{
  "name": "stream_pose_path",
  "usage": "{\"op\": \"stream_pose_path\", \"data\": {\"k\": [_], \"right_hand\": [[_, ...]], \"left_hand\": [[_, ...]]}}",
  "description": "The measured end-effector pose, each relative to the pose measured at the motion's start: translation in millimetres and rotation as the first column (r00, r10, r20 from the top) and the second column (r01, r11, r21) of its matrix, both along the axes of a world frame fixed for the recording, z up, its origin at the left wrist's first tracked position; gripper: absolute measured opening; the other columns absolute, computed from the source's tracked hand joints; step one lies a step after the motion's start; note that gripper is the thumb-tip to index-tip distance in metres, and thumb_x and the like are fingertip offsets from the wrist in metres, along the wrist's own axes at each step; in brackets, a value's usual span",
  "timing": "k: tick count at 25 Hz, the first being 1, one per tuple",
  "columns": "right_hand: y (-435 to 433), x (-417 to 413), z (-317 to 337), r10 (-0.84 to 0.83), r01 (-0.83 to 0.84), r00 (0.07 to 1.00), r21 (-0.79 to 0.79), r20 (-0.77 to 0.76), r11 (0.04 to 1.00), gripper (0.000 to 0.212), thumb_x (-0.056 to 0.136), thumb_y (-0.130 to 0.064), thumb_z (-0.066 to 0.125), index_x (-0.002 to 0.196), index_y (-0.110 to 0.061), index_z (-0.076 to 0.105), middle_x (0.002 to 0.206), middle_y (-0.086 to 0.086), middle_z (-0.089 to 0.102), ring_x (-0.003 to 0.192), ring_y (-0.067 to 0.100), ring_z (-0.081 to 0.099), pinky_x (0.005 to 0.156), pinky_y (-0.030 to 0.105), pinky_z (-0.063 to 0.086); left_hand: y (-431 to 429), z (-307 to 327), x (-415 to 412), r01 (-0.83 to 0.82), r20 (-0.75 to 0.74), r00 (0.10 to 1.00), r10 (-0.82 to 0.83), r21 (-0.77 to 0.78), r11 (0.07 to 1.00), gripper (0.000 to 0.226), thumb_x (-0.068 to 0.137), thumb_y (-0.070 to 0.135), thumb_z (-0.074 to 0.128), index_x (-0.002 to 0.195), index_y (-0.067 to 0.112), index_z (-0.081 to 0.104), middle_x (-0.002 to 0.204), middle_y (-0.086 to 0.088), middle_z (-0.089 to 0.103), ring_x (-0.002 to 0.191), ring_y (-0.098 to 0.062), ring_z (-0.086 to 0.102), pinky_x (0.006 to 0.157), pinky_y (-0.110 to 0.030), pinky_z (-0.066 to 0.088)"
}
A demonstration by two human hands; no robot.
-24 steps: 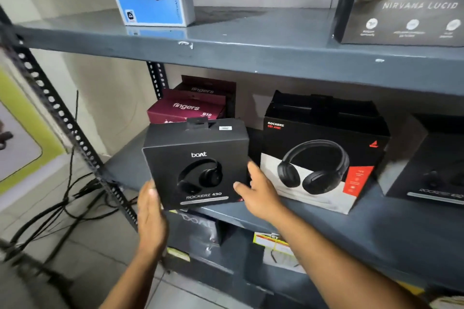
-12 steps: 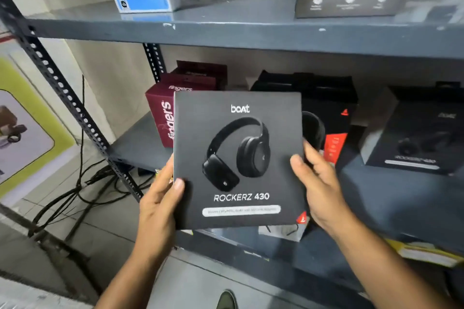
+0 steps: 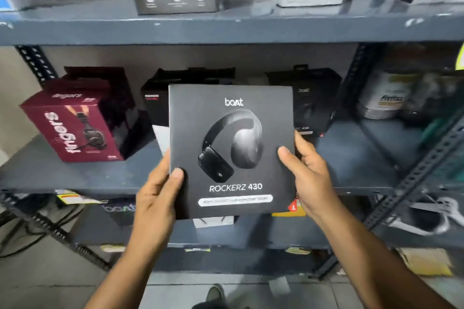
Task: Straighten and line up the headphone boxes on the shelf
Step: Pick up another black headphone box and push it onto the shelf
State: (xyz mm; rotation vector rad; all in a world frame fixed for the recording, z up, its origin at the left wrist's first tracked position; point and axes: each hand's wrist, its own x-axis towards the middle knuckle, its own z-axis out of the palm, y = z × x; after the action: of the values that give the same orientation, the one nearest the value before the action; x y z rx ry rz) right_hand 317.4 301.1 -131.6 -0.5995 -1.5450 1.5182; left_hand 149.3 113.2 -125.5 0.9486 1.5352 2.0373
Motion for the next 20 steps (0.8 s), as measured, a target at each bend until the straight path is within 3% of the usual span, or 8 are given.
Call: {"op": "stream_pose_path", "data": {"k": [3, 6, 9, 11, 13, 17, 19, 20], "right_hand": [[26, 27, -13, -0.082, 0.081, 0.996, -0.044, -0.029, 0.996, 0.053, 0.087, 0.004, 0.051, 0.132, -0.023, 0.057, 0.131, 0.006, 0.065, 0.123, 0.022, 0.061, 0.105, 0.037, 0.047], [57, 48, -28, -0.222, 0.220, 0.975, -0.068, -0.022, 0.973, 0.062, 0.082, 0.018, 0.044, 0.131, -0.018, 0.054, 0.125, 0.003, 0.068, 0.123, 0.025, 0.059, 0.103, 0.037, 0.049], [95, 60, -43, -0.299, 0.294, 0.954, -0.134, -0.017, 0.946, 0.062, 0.083, 0.018, 0.047, 0.136, -0.014, 0.048, 0.134, 0.013, 0.062, 0.126, 0.030, 0.057, 0.109, 0.054, 0.041], [117, 61, -48, -0.322, 0.320, 0.947, -0.158, 0.011, 0.934, 0.064, 0.083, 0.017, 0.050, 0.139, -0.014, 0.044, 0.137, 0.011, 0.060, 0.126, 0.027, 0.056, 0.110, 0.054, 0.040], [136, 58, -52, -0.327, 0.330, 0.944, -0.143, 0.045, 0.933, 0.065, 0.083, 0.014, 0.054, 0.139, -0.017, 0.044, 0.136, 0.008, 0.060, 0.126, 0.023, 0.057, 0.110, 0.052, 0.040], [166, 45, -58, -0.313, 0.323, 0.946, -0.140, 0.088, 0.936, 0.068, 0.083, 0.005, 0.060, 0.142, -0.021, 0.040, 0.139, 0.005, 0.059, 0.128, 0.020, 0.056, 0.112, 0.053, 0.039], [170, 38, -59, -0.324, 0.330, 0.944, -0.152, 0.062, 0.932, 0.060, 0.087, -0.012, 0.064, 0.142, -0.022, 0.041, 0.138, 0.003, 0.060, 0.127, 0.020, 0.056, 0.111, 0.050, 0.040], [170, 37, -59, -0.356, 0.356, 0.934, -0.157, 0.028, 0.921, 0.060, 0.087, -0.032, 0.066, 0.141, -0.024, 0.043, 0.138, 0.002, 0.059, 0.129, 0.018, 0.055, 0.111, 0.046, 0.040]], "left_hand": [[48, -32, 15, 0.128, -0.055, 0.989, -0.135, -0.118, 0.985, 0.053, 0.093, -0.003, 0.048, 0.135, 0.028, 0.052, 0.134, 0.013, 0.062, 0.129, -0.006, 0.052, 0.113, -0.030, 0.037], [105, -58, 34, 0.259, -0.025, 0.963, -0.268, -0.188, 0.947, 0.062, 0.086, -0.008, 0.041, 0.143, 0.019, 0.043, 0.147, -0.002, 0.051, 0.139, -0.015, 0.043, 0.118, -0.043, 0.029], [154, -67, 49, 0.343, 0.062, 0.939, -0.337, -0.164, 0.925, 0.063, 0.080, -0.013, 0.039, 0.135, 0.018, 0.043, 0.145, -0.007, 0.051, 0.134, -0.011, 0.048, 0.117, -0.043, 0.031], [184, -71, 48, 0.346, 0.074, 0.938, -0.339, -0.142, 0.927, 0.061, 0.076, -0.010, 0.040, 0.128, 0.022, 0.045, 0.143, -0.008, 0.052, 0.129, -0.006, 0.052, 0.115, -0.035, 0.033], [207, -74, 43, 0.337, 0.084, 0.941, -0.329, -0.124, 0.933, 0.060, 0.073, -0.009, 0.042, 0.124, 0.023, 0.046, 0.142, -0.010, 0.051, 0.130, -0.010, 0.051, 0.114, -0.029, 0.034], [236, -84, 30, 0.320, 0.050, 0.947, -0.316, -0.132, 0.938, 0.064, 0.078, -0.015, 0.043, 0.137, 0.010, 0.037, 0.146, -0.012, 0.048, 0.131, -0.008, 0.049, 0.111, -0.021, 0.036], [243, -88, 25, 0.318, 0.044, 0.948, -0.315, -0.158, 0.935, 0.067, 0.076, -0.008, 0.047, 0.139, 0.010, 0.034, 0.147, -0.009, 0.047, 0.130, -0.002, 0.049, 0.109, -0.018, 0.037], [244, -88, 23, 0.324, 0.051, 0.946, -0.320, -0.178, 0.929, 0.070, 0.076, -0.006, 0.051, 0.141, 0.013, 0.032, 0.148, -0.003, 0.045, 0.129, 0.003, 0.048, 0.107, -0.016, 0.038]]}}
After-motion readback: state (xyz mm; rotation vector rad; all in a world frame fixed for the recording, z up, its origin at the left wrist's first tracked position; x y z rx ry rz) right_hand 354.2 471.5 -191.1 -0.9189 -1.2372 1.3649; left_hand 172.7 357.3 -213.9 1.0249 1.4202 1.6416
